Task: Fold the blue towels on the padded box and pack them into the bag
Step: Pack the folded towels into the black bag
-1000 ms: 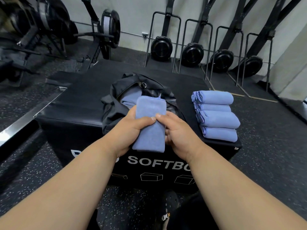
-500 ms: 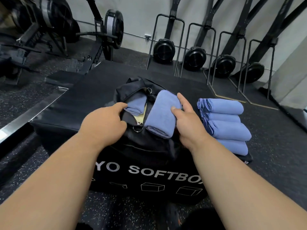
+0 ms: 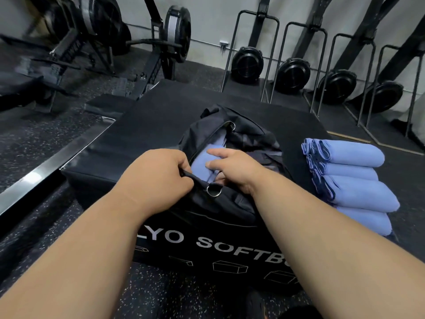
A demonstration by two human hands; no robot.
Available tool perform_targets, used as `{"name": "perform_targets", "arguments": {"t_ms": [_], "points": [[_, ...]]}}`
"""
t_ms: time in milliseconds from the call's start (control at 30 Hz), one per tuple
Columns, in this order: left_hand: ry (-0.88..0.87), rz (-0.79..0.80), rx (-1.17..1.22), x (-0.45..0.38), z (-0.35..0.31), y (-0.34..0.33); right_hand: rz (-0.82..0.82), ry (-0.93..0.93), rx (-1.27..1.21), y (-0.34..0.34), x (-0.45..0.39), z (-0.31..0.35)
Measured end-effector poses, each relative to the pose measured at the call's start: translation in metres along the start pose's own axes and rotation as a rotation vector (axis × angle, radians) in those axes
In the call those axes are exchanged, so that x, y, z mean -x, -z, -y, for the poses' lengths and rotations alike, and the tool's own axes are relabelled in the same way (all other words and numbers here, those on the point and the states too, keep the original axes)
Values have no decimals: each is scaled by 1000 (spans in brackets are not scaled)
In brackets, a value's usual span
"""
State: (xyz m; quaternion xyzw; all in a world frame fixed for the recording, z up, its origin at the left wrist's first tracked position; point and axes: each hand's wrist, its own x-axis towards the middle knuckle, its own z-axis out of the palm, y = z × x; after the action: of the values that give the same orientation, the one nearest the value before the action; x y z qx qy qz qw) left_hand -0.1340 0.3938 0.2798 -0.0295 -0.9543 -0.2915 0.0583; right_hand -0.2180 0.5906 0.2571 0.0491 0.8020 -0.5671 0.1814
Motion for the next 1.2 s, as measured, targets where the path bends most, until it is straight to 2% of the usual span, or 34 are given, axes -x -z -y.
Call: {"name": "perform_targets", "arguments": {"t_ms": [233,400,567,767,833,1033,1200], "points": [[11,31,2,0,7,-3,130,40,55,-9,1,-10],[26,35,-19,3,5,-3,49,49,266,-5,6,-13],[44,47,-31,8,4,-1,-47,67,319,0,16,-15],[40,52,-62,13,-2,-2,38,100,455,1,30,-16],[33,43,-68,15,-5,-4,-5,137,378,6,32,-15],[-5,-4,-82,19,-34,-11,-244,232,-86,48,60,-26],[-67,23,-86,24,-74,-27,-407,221,-245,88,91,-66]]}}
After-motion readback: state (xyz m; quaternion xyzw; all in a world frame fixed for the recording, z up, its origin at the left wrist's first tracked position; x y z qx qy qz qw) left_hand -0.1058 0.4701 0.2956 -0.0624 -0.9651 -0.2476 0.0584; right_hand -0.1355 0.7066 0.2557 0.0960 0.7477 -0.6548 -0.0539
